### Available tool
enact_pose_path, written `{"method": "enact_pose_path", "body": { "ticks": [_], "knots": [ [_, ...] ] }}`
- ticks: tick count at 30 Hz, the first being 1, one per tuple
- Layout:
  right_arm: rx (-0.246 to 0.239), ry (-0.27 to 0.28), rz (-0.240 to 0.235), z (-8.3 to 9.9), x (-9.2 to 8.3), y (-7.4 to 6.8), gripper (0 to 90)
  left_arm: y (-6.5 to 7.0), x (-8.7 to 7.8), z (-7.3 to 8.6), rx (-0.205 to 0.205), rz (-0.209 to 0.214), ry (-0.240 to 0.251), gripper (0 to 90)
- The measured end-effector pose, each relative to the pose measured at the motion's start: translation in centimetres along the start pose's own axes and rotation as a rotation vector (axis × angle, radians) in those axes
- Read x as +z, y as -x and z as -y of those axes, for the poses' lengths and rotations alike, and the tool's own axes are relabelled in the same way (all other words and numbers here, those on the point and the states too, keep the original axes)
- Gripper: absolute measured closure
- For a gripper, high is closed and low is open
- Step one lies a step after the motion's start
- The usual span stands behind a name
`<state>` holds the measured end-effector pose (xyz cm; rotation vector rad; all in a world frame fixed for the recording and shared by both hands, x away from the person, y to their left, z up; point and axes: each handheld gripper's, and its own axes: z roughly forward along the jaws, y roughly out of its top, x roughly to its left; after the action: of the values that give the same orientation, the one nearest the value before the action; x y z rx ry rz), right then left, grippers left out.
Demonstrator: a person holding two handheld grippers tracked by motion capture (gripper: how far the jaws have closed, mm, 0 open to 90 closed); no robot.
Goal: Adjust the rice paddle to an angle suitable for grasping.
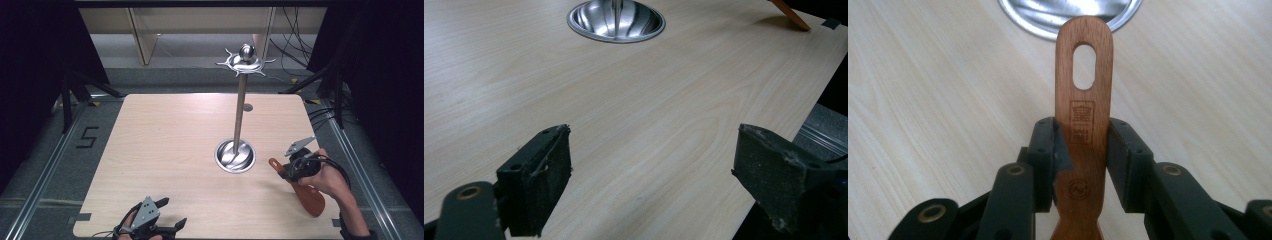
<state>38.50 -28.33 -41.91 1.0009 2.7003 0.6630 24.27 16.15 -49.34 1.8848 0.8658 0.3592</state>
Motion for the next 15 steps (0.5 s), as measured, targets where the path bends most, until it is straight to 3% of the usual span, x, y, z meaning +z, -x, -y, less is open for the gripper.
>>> {"method": "enact_pose_path", "body": {
  "ticks": [2, 4, 5, 6, 7, 10, 11, 12, 13, 14, 15],
  "knots": [
    [0.013, 0.048, 0.004, 0.2, -1.0, 0.0, 67.3, 0.0, 0.0, 0.0, 0.001, 0.001, -0.001, 14.8],
    [0.04, 0.042, 0.005, 0.2, -1.4, -0.2, 67.3, 0.0, 0.0, 0.0, 0.005, 0.001, -0.003, 14.8],
    [0.004, 0.074, 0.027, 0.2, -1.6, 0.2, 67.3, 0.0, 0.0, 0.0, 0.001, 0.001, 0.0, 14.8],
    [0.012, 0.069, 0.018, 0.2, -1.9, 0.1, 67.3, 0.0, 0.0, 0.0, 0.002, 0.001, -0.001, 14.8],
    [0.002, 0.099, 0.028, 0.2, -2.2, 0.2, 67.3, -0.1, -0.1, 0.0, 0.016, 0.0, -0.014, 14.8],
    [0.004, 0.178, 0.041, 0.1, -2.7, 0.3, 67.3, -0.1, -0.1, 0.0, 0.006, -0.002, -0.008, 14.8],
    [0.024, 0.169, 0.044, 0.1, -3.0, 0.0, 67.3, -0.1, 0.0, 0.0, 0.003, 0.0, -0.005, 14.8],
    [0.003, 0.186, 0.045, 0.0, -3.3, 0.2, 67.3, -0.1, 0.0, 0.0, 0.005, 0.001, -0.007, 14.8],
    [0.017, 0.202, 0.038, -0.1, -3.6, 0.1, 67.3, -0.1, 0.0, 0.0, 0.01, 0.0, -0.008, 14.8],
    [-0.015, 0.243, 0.033, -0.4, -4.1, 0.4, 67.3, -0.1, 0.0, 0.0, 0.009, 0.0, -0.008, 14.8],
    [-0.015, 0.243, 0.033, -0.4, -4.1, 0.4, 67.3, -0.1, 0.0, 0.0, 0.01, 0.002, -0.008, 14.8]
  ]
}}
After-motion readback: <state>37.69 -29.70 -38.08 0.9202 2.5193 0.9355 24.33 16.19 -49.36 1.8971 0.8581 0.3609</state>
